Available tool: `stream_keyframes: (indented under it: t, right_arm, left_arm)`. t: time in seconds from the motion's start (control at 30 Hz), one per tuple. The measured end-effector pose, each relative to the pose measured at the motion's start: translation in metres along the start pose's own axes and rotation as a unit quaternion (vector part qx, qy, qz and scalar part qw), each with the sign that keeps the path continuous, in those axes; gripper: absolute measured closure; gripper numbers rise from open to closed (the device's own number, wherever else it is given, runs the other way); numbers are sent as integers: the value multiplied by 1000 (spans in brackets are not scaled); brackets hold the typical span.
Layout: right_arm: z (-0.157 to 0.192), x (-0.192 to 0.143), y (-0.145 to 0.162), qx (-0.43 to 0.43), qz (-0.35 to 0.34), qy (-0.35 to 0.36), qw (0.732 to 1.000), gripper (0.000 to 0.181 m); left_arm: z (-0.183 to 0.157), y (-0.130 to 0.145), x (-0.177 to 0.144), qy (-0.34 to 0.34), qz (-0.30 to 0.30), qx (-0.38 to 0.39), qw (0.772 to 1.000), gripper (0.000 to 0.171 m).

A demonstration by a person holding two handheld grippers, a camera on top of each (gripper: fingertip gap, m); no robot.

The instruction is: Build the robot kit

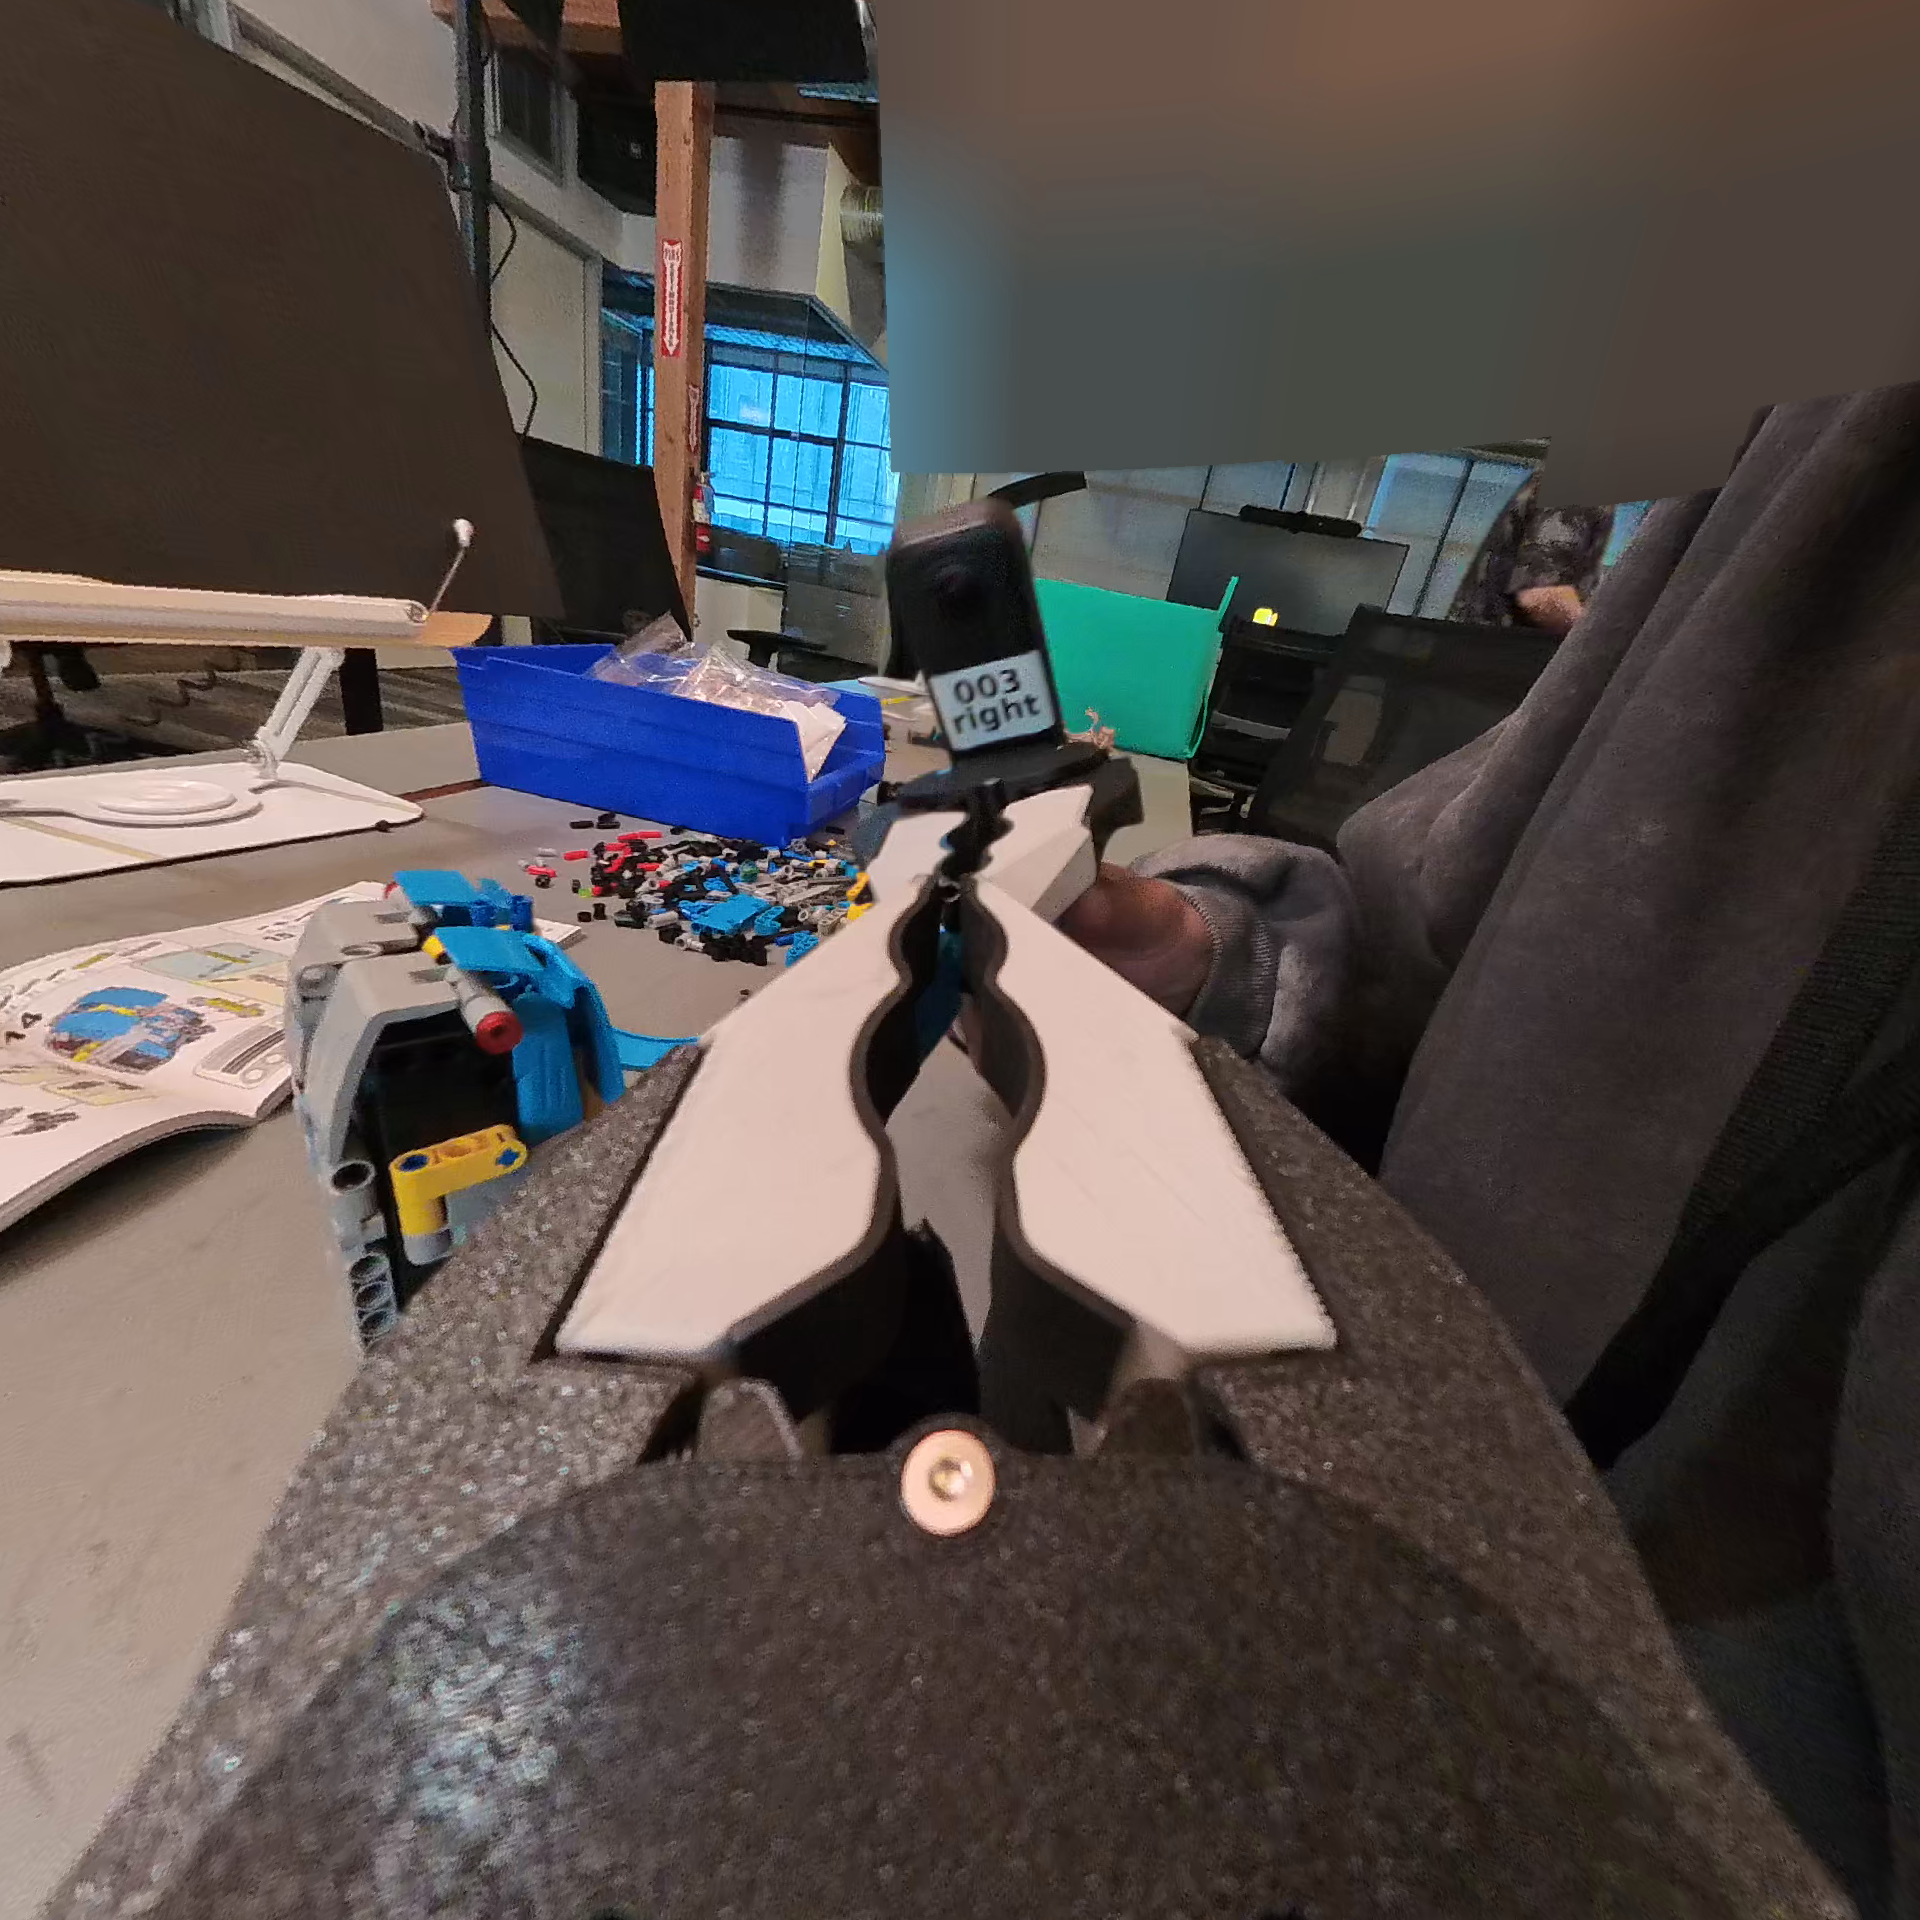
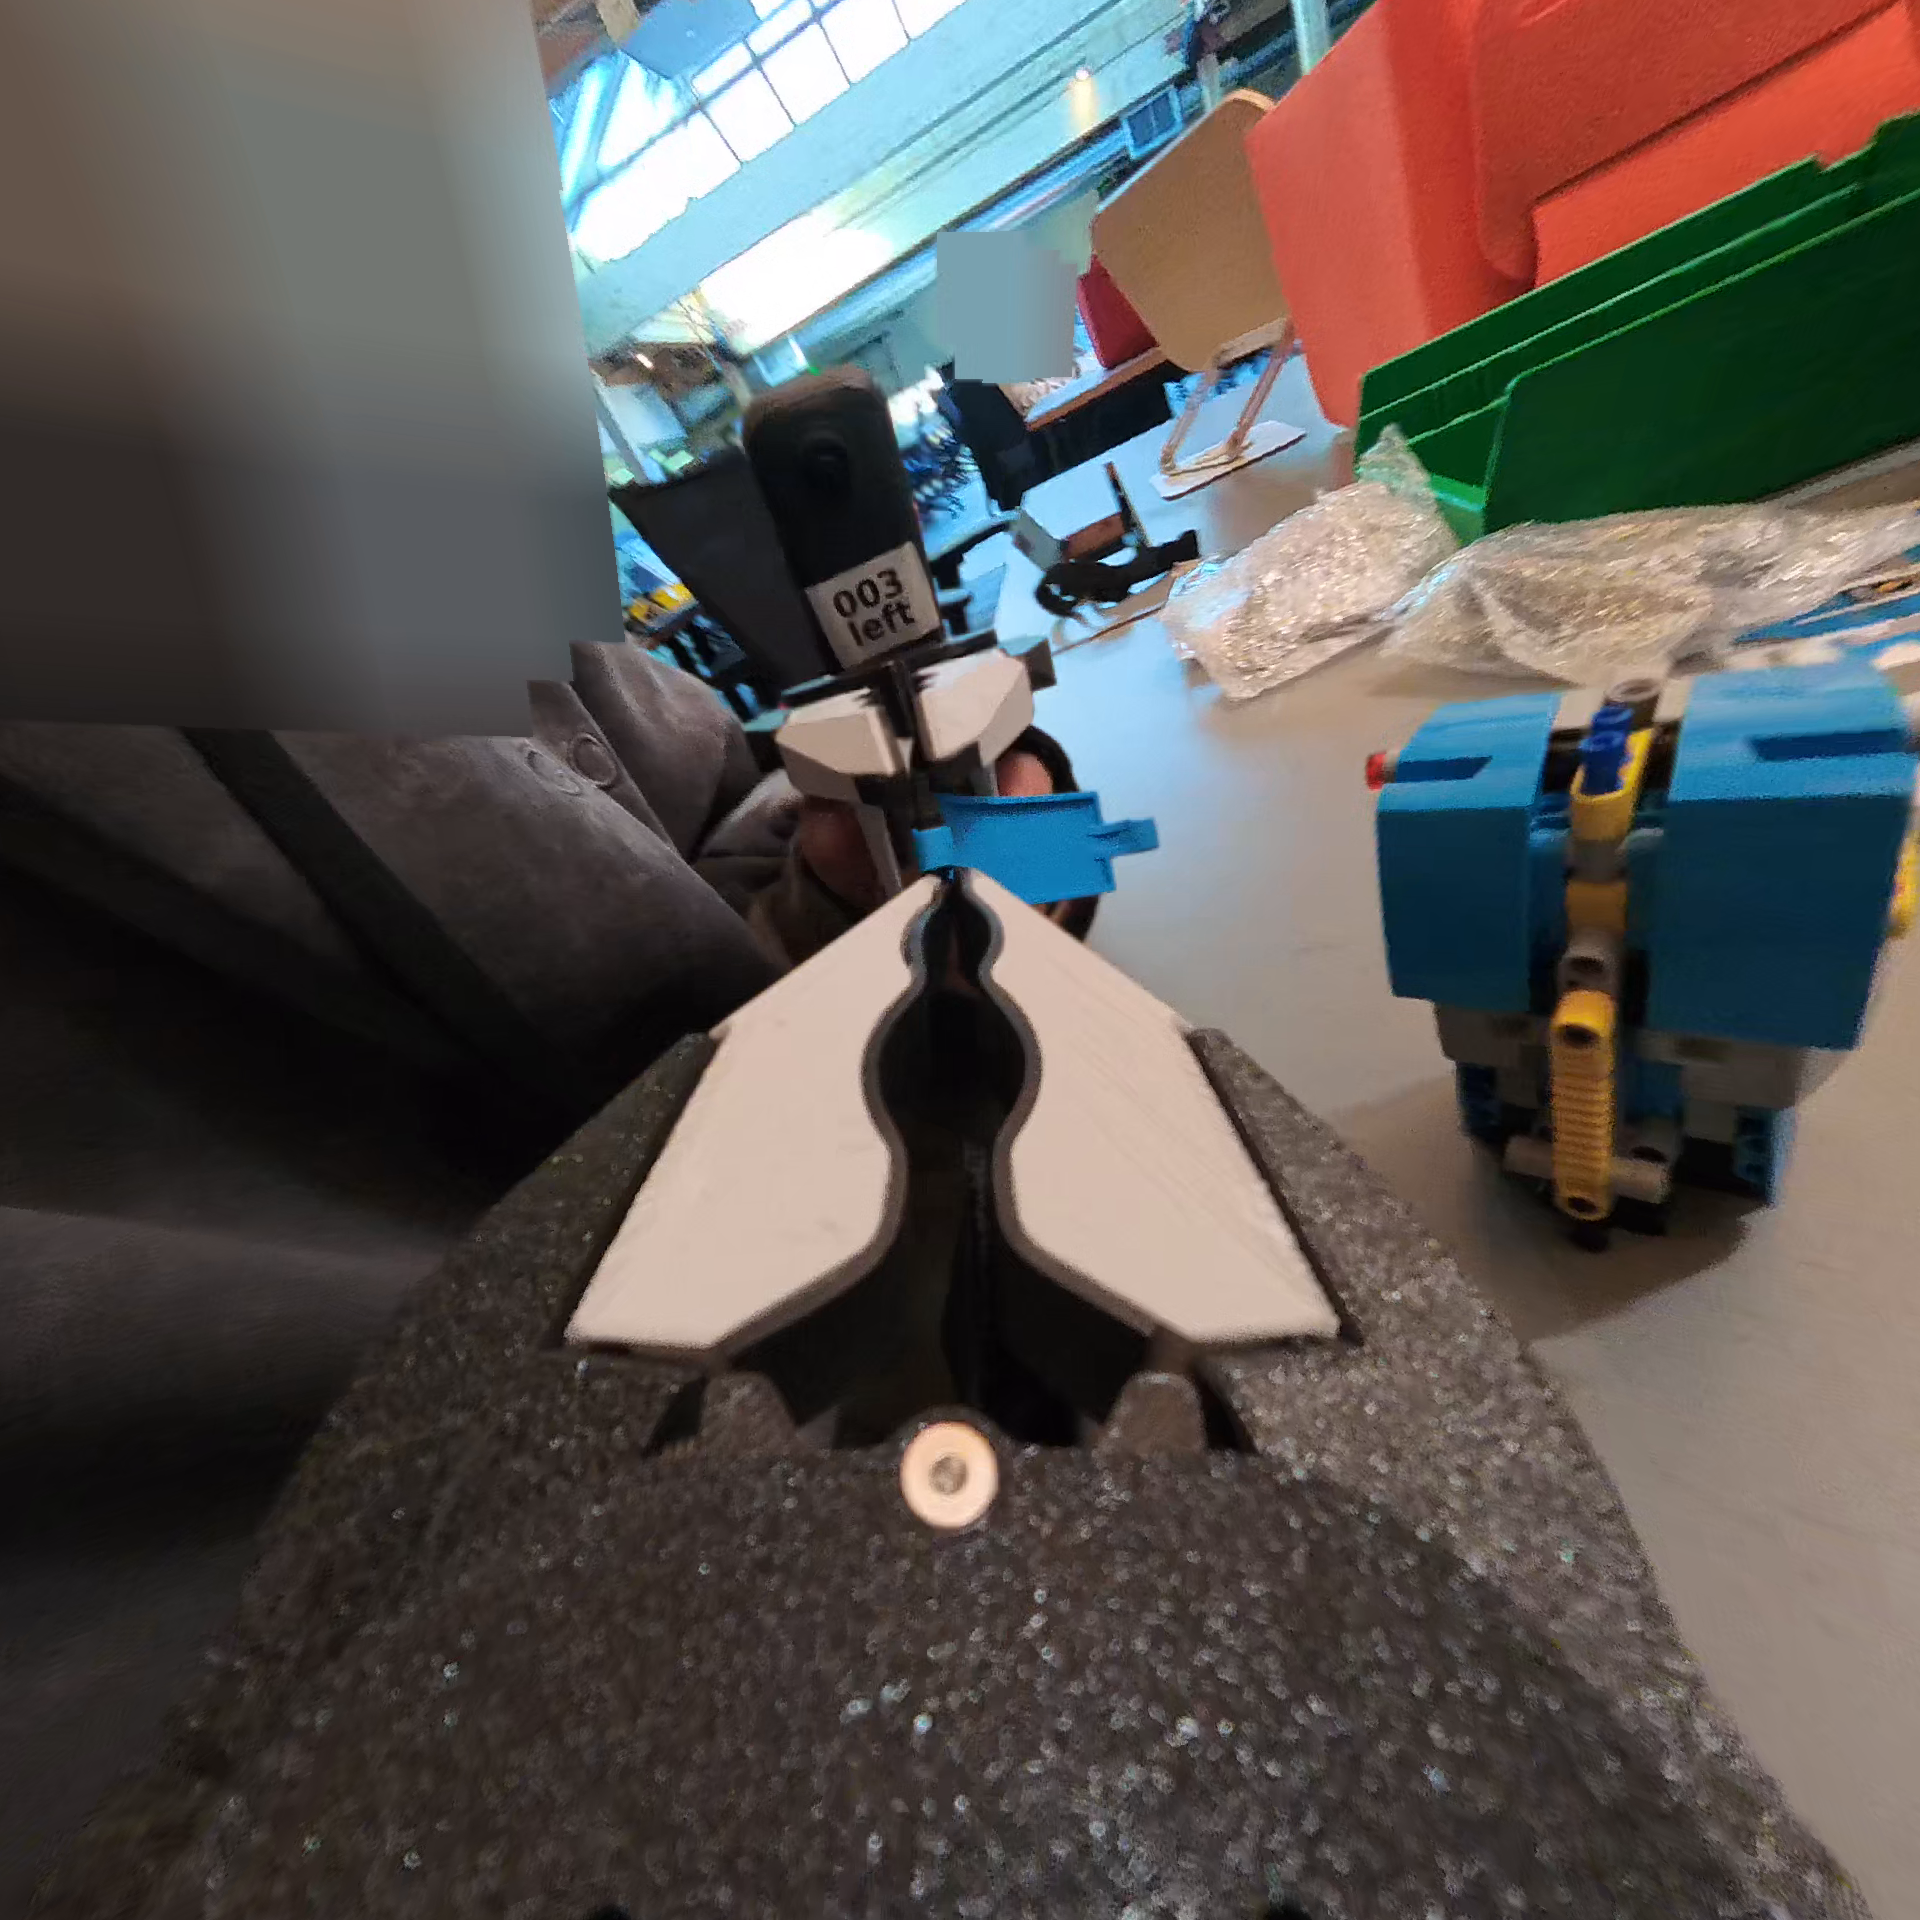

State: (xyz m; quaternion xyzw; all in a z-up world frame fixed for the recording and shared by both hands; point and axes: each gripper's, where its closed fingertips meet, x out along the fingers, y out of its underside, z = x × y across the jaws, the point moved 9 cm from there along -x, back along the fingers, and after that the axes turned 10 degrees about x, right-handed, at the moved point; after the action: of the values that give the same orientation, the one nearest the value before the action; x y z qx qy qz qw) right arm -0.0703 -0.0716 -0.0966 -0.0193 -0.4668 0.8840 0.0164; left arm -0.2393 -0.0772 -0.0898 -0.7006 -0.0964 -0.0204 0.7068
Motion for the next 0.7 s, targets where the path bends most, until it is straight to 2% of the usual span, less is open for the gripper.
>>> stream_keyframes:
  t: [0.07,0.2,0.33,0.37,0.4,0.7]
  right_arm:
    - [4,1,0,-33,19,24,999,181]
    - [1,-2,3,-25,39,35,998,181]
    - [0,-5,3,-13,30,33,999,181]
    - [-1,-5,3,-8,26,31,999,181]
    - [-2,-6,3,-4,26,29,999,181]
    - [-6,-7,5,19,18,23,999,181]
  left_arm:
    - [0,1,2,4,6,0,1000,169]
    - [2,5,6,3,33,-3,999,168]
    - [0,5,7,-4,41,14,999,168]
    - [0,5,7,-5,42,16,999,164]
    - [0,6,7,-6,42,16,999,168]
    - [-5,7,8,0,51,40,998,168]
